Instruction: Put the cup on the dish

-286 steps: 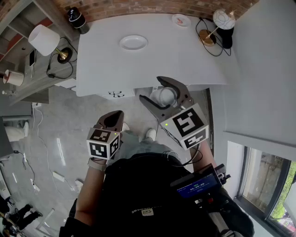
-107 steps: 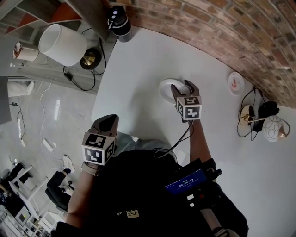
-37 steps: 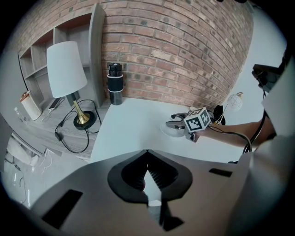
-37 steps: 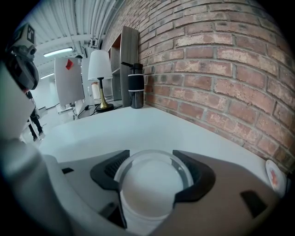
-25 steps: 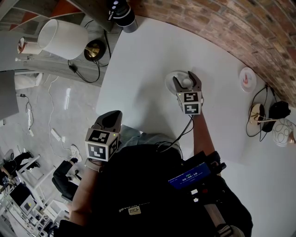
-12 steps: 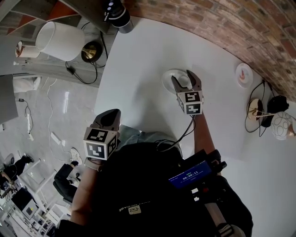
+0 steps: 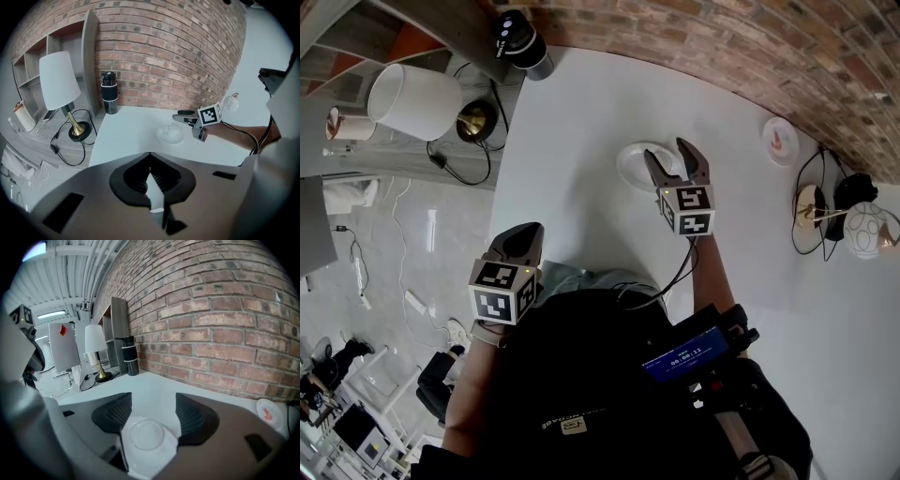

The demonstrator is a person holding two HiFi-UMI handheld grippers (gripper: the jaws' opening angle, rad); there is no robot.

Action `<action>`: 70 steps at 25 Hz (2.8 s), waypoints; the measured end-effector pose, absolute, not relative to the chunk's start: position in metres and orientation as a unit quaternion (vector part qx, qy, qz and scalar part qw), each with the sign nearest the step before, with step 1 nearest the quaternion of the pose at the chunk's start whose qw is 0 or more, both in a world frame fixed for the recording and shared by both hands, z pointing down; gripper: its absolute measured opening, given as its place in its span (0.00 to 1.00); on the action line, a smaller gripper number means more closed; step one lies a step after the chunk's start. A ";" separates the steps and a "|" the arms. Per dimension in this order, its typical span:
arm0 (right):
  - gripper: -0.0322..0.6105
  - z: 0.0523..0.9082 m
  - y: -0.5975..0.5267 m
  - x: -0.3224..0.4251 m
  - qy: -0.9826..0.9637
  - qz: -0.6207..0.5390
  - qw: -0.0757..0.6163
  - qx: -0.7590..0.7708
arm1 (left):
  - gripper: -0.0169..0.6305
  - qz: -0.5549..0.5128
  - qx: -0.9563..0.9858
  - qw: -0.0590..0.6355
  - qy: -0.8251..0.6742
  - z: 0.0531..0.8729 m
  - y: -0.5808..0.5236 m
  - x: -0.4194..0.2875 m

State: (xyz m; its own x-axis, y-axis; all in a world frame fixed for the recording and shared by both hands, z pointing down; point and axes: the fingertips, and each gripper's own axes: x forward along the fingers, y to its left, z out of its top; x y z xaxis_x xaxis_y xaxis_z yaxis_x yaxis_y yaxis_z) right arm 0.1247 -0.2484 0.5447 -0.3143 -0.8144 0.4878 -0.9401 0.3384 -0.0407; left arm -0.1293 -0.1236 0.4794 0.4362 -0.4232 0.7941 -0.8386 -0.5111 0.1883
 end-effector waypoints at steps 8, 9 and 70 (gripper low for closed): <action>0.48 0.488 -0.245 0.139 -0.784 0.127 0.168 0.584 | 0.03 0.346 0.814 0.277 -0.375 0.473 -0.126 -0.117; 0.48 0.479 -0.245 0.141 -0.783 0.121 0.164 0.588 | 0.03 0.344 0.817 0.275 -0.373 0.472 -0.126 -0.116; 0.48 0.273 -0.075 0.167 -0.668 0.051 0.019 0.743 | 0.03 0.292 0.921 0.189 -0.174 0.434 -0.132 -0.018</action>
